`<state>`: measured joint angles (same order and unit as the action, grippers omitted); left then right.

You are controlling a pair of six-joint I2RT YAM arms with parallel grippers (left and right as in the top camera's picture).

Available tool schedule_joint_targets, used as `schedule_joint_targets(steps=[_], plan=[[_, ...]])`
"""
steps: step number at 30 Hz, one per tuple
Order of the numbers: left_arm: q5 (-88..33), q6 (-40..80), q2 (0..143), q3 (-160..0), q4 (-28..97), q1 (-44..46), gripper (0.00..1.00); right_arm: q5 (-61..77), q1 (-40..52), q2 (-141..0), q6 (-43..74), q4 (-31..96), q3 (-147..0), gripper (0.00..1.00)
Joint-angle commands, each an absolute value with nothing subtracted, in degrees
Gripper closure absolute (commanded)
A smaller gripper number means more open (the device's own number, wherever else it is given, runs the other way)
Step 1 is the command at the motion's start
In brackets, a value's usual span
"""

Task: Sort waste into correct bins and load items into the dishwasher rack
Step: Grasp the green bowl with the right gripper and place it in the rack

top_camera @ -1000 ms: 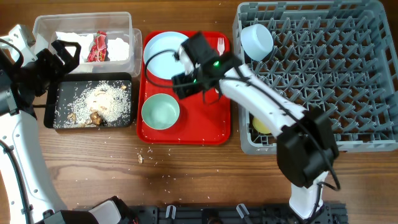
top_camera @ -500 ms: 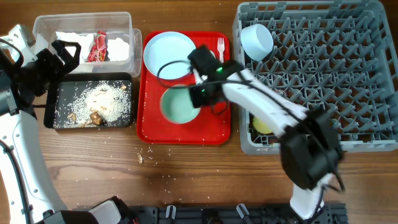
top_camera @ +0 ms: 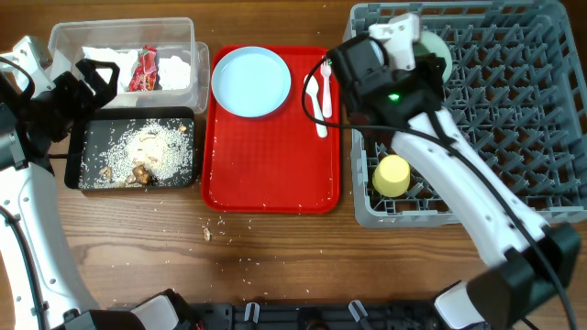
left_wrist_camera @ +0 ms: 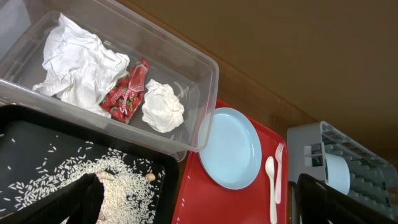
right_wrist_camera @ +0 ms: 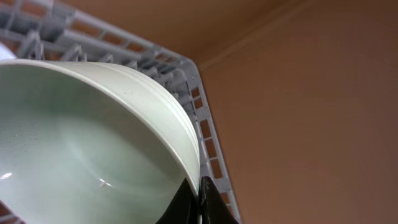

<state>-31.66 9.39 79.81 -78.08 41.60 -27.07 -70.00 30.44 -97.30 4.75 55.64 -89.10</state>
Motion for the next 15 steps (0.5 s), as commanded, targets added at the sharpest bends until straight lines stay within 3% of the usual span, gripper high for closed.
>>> schedule_joint_targets(steps=[1, 8, 15], plan=[[-32.7, 9.9, 79.5, -78.7, 41.5, -27.3, 0.00, -73.8, 30.7, -101.7, 3.0, 56.3, -88.5, 0.96], [-32.7, 9.9, 79.5, -78.7, 41.5, -27.3, 0.00, -71.9, 30.7, -106.7, 6.7, 59.1, -88.4, 0.96], [-32.7, 9.9, 79.5, -78.7, 41.5, -27.3, 0.00, -69.0, 30.7, -107.5, 6.0, 53.0, -85.2, 0.96]])
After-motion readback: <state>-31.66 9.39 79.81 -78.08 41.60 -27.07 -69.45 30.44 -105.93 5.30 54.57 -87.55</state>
